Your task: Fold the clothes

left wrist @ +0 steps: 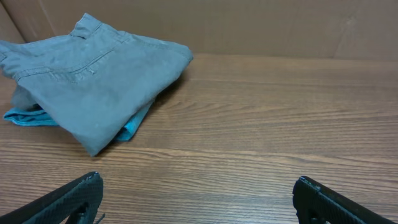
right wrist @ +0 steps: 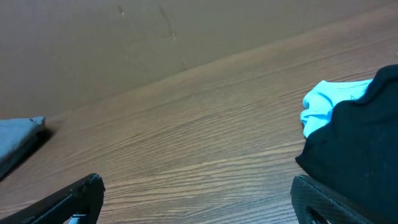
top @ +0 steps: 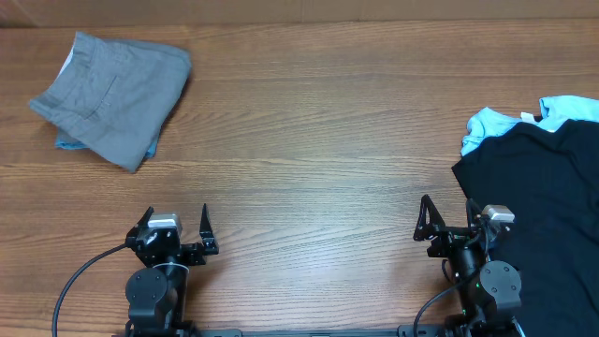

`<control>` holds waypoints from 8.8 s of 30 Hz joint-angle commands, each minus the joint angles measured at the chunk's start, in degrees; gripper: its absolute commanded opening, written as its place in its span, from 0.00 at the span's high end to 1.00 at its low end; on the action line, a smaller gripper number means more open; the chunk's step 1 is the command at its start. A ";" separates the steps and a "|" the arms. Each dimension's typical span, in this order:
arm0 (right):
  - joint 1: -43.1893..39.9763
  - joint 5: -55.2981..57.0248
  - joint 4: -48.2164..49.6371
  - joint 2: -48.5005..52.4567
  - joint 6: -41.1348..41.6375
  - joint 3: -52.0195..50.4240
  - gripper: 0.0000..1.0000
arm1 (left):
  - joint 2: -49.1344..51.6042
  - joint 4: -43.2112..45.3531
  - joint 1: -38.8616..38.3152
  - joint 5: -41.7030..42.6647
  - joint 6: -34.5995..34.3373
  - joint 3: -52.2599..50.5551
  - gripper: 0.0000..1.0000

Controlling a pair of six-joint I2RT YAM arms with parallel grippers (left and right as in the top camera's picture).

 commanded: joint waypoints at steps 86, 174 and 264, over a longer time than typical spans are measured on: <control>-31.21 -12.28 -37.70 92.45 7.37 64.57 0.00 | 74.62 -45.35 -0.39 21.99 -2.23 78.51 0.00; 4.04 -19.08 -37.16 60.57 4.44 86.16 0.25 | 85.61 -40.76 -15.80 21.90 6.34 83.45 0.00; 0.31 -7.13 -53.64 66.31 10.38 86.14 0.26 | 133.70 -16.90 -18.99 14.60 17.05 102.07 0.49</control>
